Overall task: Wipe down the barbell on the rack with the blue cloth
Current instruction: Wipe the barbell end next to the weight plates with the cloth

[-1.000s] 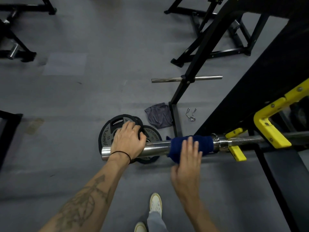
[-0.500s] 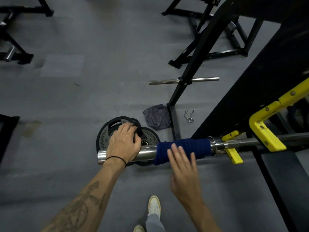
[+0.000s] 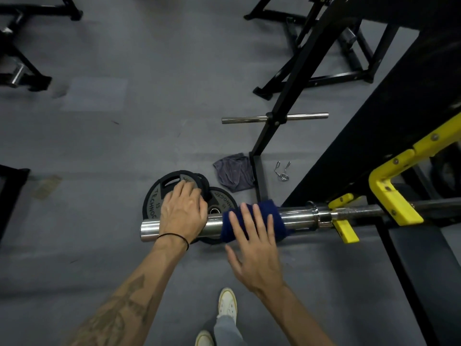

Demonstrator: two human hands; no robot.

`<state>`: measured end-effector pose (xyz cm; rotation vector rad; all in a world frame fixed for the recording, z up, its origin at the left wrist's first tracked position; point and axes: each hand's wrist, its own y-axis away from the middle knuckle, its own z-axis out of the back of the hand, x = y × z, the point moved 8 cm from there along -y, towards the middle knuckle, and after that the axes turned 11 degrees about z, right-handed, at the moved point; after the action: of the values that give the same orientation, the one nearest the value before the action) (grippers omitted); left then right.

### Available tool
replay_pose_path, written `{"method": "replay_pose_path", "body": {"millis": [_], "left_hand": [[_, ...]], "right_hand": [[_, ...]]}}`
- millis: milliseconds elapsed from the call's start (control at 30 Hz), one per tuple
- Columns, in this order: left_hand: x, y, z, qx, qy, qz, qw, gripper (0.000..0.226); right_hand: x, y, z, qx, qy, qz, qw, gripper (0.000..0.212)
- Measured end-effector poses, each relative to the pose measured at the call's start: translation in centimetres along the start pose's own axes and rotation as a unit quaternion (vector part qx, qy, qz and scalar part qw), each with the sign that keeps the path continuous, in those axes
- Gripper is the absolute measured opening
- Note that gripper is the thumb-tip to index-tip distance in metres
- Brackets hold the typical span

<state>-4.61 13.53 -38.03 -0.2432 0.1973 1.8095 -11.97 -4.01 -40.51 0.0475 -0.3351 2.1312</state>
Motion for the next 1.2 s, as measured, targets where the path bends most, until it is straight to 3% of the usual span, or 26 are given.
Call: {"method": "replay_pose_path", "body": {"millis": [100, 200, 300, 367, 433, 500, 600, 700, 800, 867, 967, 1033, 1067, 1200], "left_hand": [[-1.7, 1.7, -1.0, 0.029, 0.037, 0.016, 0.999, 0.051], [-3.7, 3.0, -2.2, 0.045, -0.002, -0.017, 0.999, 0.052], [-3.7, 2.3, -2.4, 0.046, -0.025, 0.010, 0.999, 0.051], [-3.7, 2.2, -2.5, 0.052, -0.032, 0.012, 0.998, 0.051], [-3.7, 1.9, -2.6, 0.055, -0.037, 0.004, 0.998, 0.054], [-3.7, 1.6, -2.8, 0.066, -0.040, 0.003, 0.997, 0.058], [-3.9, 1.2, -2.5, 0.059, -0.035, 0.002, 0.998, 0.062], [-3.9, 1.1, -2.6, 0.059, -0.031, 0.003, 0.998, 0.062], [-3.9, 1.2, -2.5, 0.066, -0.027, 0.008, 0.997, 0.061], [-3.9, 1.2, -2.6, 0.075, -0.033, 0.009, 0.997, 0.062], [-3.9, 0.9, -2.6, 0.086, -0.036, 0.007, 0.996, 0.061], [-3.8, 0.8, -2.7, 0.095, -0.035, 0.007, 0.995, 0.060], [-3.9, 0.7, -2.7, 0.102, -0.032, 0.009, 0.994, 0.060], [-3.8, -0.8, -2.8, 0.129, 0.004, 0.037, 0.991, 0.048]], "right_hand": [[-2.5, 0.7, 0.7, 0.003, 0.011, 0.000, 1.000, 0.068], [-7.0, 2.6, 1.9, -0.040, 0.002, -0.114, 0.993, 0.062], [-6.9, 3.3, 2.0, -0.094, -0.058, -0.213, 0.971, 0.064], [-4.4, 2.3, 1.2, -0.072, -0.065, -0.177, 0.979, 0.066], [-2.9, 1.8, 0.6, -0.028, -0.046, -0.081, 0.995, 0.065], [-4.8, 2.5, 0.8, -0.003, -0.007, -0.030, 1.000, 0.061], [-9.1, 4.1, 2.3, -0.044, -0.018, -0.136, 0.990, 0.060], [-6.6, 3.1, 2.0, -0.081, -0.078, -0.216, 0.970, 0.065], [-2.8, 2.3, 0.7, -0.026, -0.056, -0.080, 0.995, 0.066], [-4.7, 3.1, 1.0, -0.009, -0.012, -0.033, 0.999, 0.062], [-9.0, 4.7, 2.4, -0.042, -0.018, -0.164, 0.985, 0.062], [-7.6, 4.3, 2.5, -0.062, -0.055, -0.232, 0.969, 0.066], [-5.9, 3.6, 2.2, -0.059, -0.070, -0.223, 0.971, 0.068], [-3.3, 2.9, 1.0, 0.007, -0.034, -0.038, 0.999, 0.065]]}}
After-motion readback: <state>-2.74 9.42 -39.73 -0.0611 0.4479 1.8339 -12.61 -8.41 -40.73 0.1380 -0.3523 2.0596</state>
